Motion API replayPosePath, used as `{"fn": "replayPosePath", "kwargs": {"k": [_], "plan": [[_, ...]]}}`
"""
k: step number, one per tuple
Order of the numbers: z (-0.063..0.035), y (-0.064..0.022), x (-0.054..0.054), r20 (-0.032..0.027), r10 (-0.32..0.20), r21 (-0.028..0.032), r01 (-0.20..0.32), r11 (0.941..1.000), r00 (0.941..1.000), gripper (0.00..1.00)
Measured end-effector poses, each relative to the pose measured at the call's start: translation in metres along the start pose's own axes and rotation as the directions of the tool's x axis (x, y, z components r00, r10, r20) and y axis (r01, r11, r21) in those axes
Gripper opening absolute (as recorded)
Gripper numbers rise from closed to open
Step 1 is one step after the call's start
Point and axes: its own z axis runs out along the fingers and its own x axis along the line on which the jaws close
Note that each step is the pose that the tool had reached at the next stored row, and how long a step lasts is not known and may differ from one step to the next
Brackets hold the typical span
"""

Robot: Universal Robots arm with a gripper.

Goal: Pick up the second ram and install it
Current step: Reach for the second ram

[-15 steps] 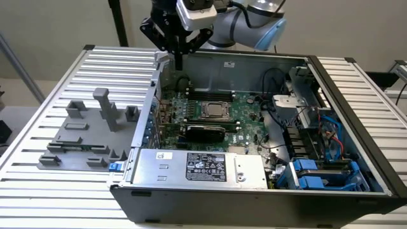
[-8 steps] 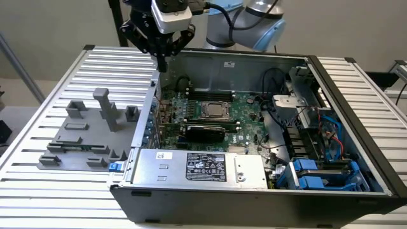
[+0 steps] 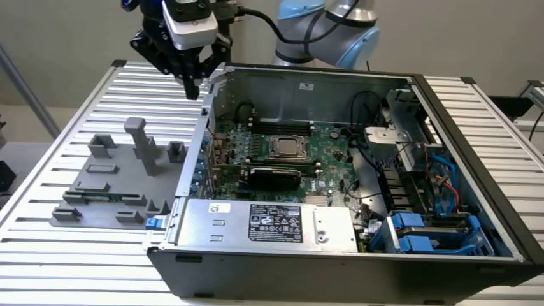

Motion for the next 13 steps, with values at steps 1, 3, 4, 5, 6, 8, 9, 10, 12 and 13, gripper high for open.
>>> {"fn": "replayPosePath", "kwargs": {"k": [1,3,4,5,6,8,9,10,12,13], "plan": [[0.0003,-0.0008,0.004,-0.0001,0.000,0.0000,0.000,1.0000,1.0000,0.11],[0.0011,-0.0026,0.013,0.0000,0.000,0.0000,0.000,1.0000,1.0000,0.11],[0.0015,-0.0034,0.018,0.0000,0.000,0.0000,0.000,1.0000,1.0000,0.11],[0.0019,-0.0043,0.022,-0.0001,0.000,0.0000,0.000,1.0000,1.0000,0.11],[0.0022,-0.0052,0.027,-0.0001,0.000,0.0001,0.000,1.0000,1.0000,0.11],[0.0029,-0.0069,0.036,-0.0001,0.000,0.0001,0.000,1.0000,1.0000,0.11],[0.0032,-0.0077,0.040,-0.0001,0.000,0.0001,0.000,1.0000,1.0000,0.11],[0.0036,-0.0085,0.045,-0.0001,0.000,0.0001,0.000,1.0000,1.0000,0.11],[0.0044,-0.0103,0.054,-0.0001,0.000,0.0001,0.000,1.0000,1.0000,0.11],[0.0048,-0.0111,0.058,0.0000,0.000,0.0001,0.000,1.0000,1.0000,0.11]]}}
